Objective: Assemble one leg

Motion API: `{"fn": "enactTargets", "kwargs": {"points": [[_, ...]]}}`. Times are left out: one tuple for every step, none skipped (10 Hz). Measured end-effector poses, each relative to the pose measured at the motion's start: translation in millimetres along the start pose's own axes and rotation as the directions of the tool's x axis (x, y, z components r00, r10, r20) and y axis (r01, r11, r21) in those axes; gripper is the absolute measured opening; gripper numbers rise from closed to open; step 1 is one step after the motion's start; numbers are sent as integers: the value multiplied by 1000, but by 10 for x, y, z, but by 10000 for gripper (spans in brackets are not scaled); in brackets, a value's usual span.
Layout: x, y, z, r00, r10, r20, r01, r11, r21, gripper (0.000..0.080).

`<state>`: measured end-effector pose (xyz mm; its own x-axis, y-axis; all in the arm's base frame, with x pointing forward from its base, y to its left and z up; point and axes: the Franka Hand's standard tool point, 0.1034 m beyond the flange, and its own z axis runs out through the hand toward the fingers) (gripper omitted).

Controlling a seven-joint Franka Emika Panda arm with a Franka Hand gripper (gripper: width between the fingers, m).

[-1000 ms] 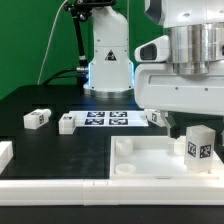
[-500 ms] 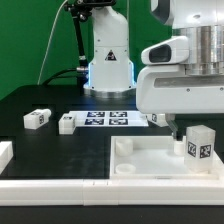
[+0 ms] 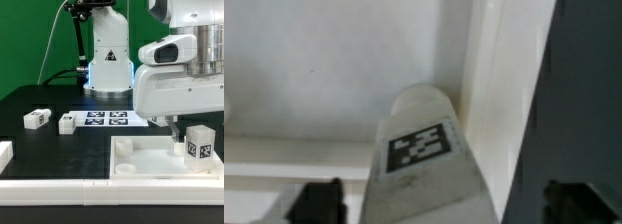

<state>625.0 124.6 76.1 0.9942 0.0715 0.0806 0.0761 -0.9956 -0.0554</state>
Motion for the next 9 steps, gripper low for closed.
{"fn": "enactTargets", "kwargs": {"points": [[0, 1, 1, 1000, 0, 0, 0, 1000, 0, 382], [0, 14, 1, 1000, 1, 0, -1, 1000, -2, 382], [2, 35, 2, 1000, 7, 0, -7, 1000, -3, 294], [2, 39, 3, 1000, 29, 0, -29, 1000, -3, 294], [2, 41, 3, 1000, 29, 0, -29, 1000, -3, 293], [1, 39, 3, 999, 48, 0, -48, 999, -2, 293], [-4, 38, 6, 978, 209, 0, -209, 978, -4, 293], [-8, 37, 10, 945, 328, 0, -328, 945, -7, 293], [-12, 35, 15, 900, 436, 0, -436, 900, -7, 293]]}}
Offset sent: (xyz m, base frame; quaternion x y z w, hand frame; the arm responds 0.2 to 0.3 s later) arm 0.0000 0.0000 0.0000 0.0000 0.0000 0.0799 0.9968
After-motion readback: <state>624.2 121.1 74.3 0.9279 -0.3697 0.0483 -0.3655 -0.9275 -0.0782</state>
